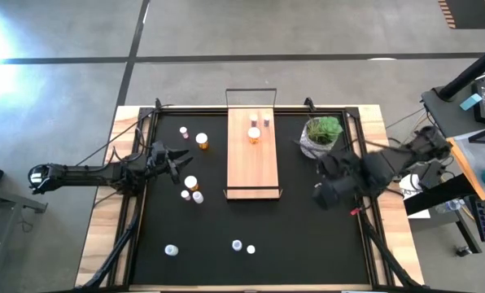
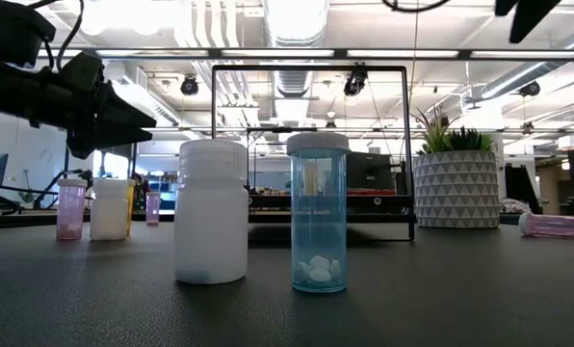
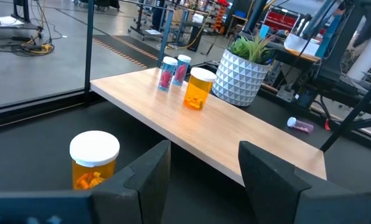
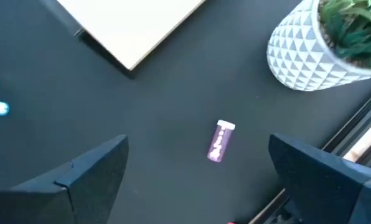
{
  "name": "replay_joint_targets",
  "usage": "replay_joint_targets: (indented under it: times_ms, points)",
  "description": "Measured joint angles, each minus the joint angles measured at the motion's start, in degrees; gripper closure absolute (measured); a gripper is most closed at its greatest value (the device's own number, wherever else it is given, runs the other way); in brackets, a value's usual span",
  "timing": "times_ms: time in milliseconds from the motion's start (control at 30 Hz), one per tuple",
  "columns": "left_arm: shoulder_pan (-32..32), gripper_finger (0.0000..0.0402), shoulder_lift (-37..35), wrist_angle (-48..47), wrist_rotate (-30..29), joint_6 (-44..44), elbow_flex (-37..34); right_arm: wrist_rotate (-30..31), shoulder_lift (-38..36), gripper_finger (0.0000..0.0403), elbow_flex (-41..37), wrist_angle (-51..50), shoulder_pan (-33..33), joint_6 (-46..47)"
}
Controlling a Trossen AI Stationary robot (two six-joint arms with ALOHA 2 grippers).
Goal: Pick and place medicine bottles onto shelf by color
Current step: Put the bottom right pink pill bottle on the shelf
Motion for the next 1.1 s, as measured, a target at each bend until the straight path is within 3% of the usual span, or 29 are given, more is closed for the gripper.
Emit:
replay_joint_targets:
  times_ms: [200,433,967,1100]
  points:
    - [0.0,0.0228,-0.02,-0.01,0.01,0.02,0.0,0.91,1.02,0.0025,-2.85,-1.9,5.71,7.44]
    - [0.01,0.0228,0.0,0.01,0.01,0.01,0.0,-0.57,-0.63,0.0025,-9.07,-2.05,6.24,9.48]
    - [0.0,0.0228,0.0,0.01,-0.01,0.0,0.0,-0.62,-1.87,0.0025,-15.29,2.02,6.33,2.32]
    - [0.01,0.0228,0.0,0.01,0.01,0.01,0.0,0.54,-1.42,0.0025,-17.93,2.09,6.33,5.19]
